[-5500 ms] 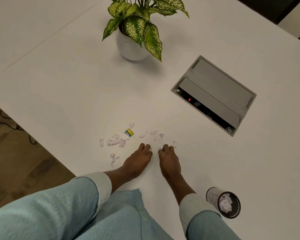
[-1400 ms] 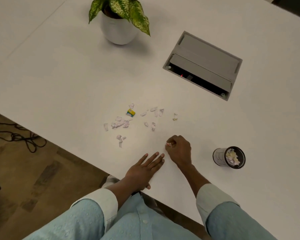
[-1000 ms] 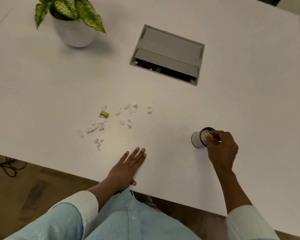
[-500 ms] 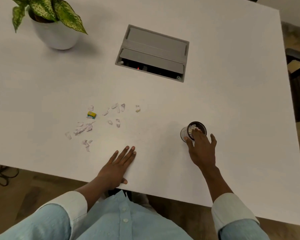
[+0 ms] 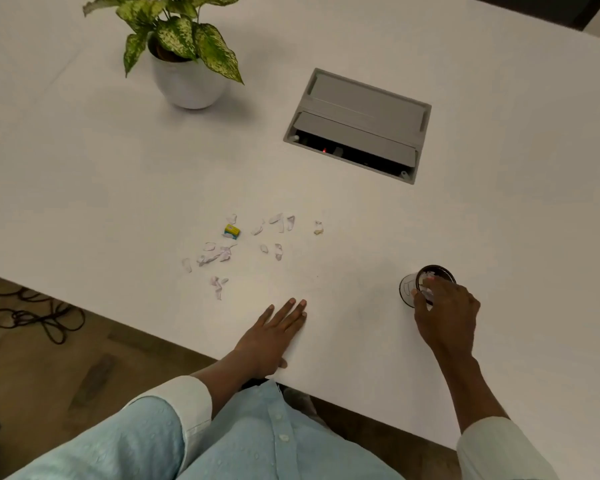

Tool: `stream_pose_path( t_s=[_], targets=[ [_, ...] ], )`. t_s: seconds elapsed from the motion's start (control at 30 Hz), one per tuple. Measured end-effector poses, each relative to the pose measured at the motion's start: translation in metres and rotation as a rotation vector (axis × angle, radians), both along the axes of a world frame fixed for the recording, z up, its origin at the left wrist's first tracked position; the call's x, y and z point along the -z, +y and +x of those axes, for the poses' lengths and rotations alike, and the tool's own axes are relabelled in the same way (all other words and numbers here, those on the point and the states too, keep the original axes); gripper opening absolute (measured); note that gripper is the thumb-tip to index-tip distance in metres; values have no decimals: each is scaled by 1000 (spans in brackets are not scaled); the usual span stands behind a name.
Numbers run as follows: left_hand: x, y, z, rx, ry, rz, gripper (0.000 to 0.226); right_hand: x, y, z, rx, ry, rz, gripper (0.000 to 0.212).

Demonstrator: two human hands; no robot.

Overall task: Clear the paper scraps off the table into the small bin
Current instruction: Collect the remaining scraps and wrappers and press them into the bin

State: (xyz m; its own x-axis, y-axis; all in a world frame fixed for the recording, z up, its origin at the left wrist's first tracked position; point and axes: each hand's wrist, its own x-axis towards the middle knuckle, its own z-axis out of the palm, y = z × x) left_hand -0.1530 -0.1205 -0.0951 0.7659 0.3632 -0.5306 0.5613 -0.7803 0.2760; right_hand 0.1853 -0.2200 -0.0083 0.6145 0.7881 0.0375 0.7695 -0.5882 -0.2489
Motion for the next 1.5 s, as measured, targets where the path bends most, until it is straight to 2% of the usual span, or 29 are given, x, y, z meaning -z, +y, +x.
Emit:
stream_pose_path(
  t_s=[0.13,0.27,0.4,0.57,0.67,0.8,1.0,1.17,1.33,1.5],
  targets=[
    [-10,11,-2,-118,-63,-133,95,-7,21,-23,-73,9,143,10],
    [-18,28,-21,-256,-115,-170,85,-1,55,-53,-205,117,177,9],
    [-23,47,-41,-359,-133,-129,72,13,95,-89,-291,276,35,8],
    [-31,73,-57,-620,-228,129,54,37,134,-126,-349,437,-244,36],
    [-33,90,-66,-765,-197,192,75,45,154,-143,-318,511,-308,59],
    [-25,101,-79,-928,-159,109,104,52,180,-161,-274,565,-333,81],
    [-13,119,-74,-1006,-193,41,105,63,216,-175,-281,563,-323,85],
    [-12,146,-61,-960,-220,37,99,67,252,-186,-421,560,-355,82],
    [-11,169,-47,-859,-210,43,72,69,283,-200,-651,468,-383,89],
    [-8,169,-44,-873,-302,49,24,71,298,-217,-840,382,-412,67]
  ],
)
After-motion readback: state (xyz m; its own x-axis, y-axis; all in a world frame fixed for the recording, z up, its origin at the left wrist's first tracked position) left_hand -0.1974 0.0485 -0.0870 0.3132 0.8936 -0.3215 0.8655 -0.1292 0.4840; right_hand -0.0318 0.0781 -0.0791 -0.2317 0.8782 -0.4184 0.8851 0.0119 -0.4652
